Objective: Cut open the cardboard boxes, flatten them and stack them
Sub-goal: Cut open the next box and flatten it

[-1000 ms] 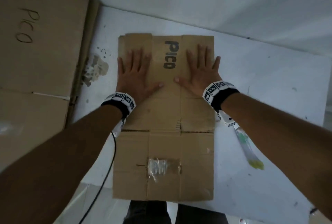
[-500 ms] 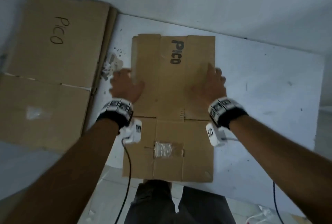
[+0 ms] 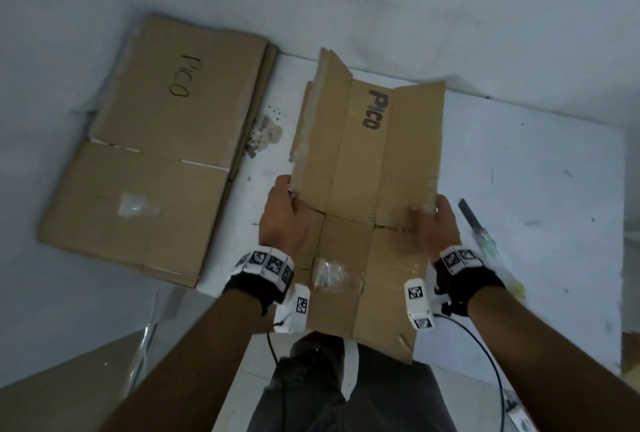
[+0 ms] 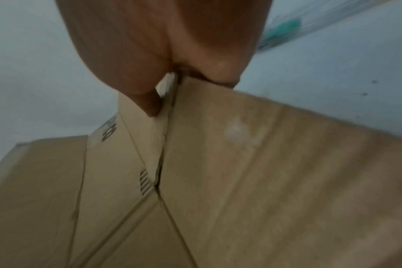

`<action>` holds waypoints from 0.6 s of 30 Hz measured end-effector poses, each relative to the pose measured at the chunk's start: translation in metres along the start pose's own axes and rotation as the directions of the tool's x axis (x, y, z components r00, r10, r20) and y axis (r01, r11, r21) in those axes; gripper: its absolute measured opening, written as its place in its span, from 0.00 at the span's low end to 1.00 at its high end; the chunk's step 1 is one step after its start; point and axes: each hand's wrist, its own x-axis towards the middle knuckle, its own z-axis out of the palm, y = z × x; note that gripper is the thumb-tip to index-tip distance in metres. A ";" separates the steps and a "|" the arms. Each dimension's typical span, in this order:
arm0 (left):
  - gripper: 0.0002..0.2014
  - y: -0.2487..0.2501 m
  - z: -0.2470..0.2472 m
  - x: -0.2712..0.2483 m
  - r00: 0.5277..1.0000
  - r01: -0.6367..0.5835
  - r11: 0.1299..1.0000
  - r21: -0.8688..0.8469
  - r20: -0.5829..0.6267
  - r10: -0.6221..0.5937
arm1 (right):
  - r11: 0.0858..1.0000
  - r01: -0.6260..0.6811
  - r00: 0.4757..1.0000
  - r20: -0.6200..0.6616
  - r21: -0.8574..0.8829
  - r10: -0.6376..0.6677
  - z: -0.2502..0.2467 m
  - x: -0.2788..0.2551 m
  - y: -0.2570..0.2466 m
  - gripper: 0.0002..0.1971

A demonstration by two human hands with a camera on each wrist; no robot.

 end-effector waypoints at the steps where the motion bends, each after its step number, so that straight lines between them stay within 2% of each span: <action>1: 0.19 0.004 -0.014 -0.004 0.997 -0.075 0.997 0.031 -0.033 0.076 | 0.998 0.061 0.998 -0.002 0.030 -0.061 0.004 -0.010 -0.006 0.15; 4: 0.18 0.014 -0.072 -0.003 0.968 -0.213 0.972 0.100 -0.114 0.224 | 0.965 0.206 0.978 -0.018 0.162 -0.206 0.029 -0.033 -0.036 0.09; 6: 0.17 0.016 -0.119 0.008 0.950 -0.235 0.954 0.188 -0.164 0.266 | 0.941 0.187 0.980 0.016 0.283 -0.200 0.055 -0.045 -0.067 0.09; 8: 0.17 0.011 -0.166 0.026 0.925 -0.233 0.943 0.236 -0.245 0.290 | 0.922 0.155 0.977 0.084 0.356 -0.196 0.085 -0.057 -0.104 0.15; 10: 0.25 -0.001 -0.208 0.047 0.899 -0.169 0.942 0.290 -0.347 0.268 | 0.928 0.137 0.968 0.152 0.346 -0.200 0.123 -0.063 -0.141 0.24; 11: 0.31 -0.010 -0.224 0.056 0.885 -0.087 0.927 0.365 -0.399 0.240 | 0.946 0.120 0.963 0.195 0.301 -0.184 0.144 -0.062 -0.158 0.28; 13: 0.41 -0.033 -0.239 0.062 0.864 0.107 0.832 0.545 -0.465 0.193 | 0.982 0.087 0.942 0.308 0.166 -0.135 0.190 -0.057 -0.184 0.35; 14: 0.45 -0.049 -0.237 0.059 0.891 0.146 0.778 0.612 -0.423 0.165 | 0.993 0.098 0.926 0.358 0.070 -0.117 0.213 -0.053 -0.193 0.39; 16: 0.51 -0.092 -0.215 0.048 0.964 0.175 0.746 0.643 -0.266 0.003 | 0.949 0.250 0.890 0.431 -0.194 -0.147 0.253 -0.044 -0.199 0.49; 17: 0.54 -0.118 -0.200 0.042 0.975 0.216 0.764 0.607 -0.178 -0.134 | 0.875 0.362 0.869 0.456 -0.323 -0.191 0.269 -0.042 -0.199 0.52; 18: 0.59 -0.141 -0.183 0.037 0.959 0.270 0.782 0.562 -0.084 -0.272 | 0.775 0.467 0.840 0.486 -0.425 -0.240 0.283 -0.040 -0.198 0.55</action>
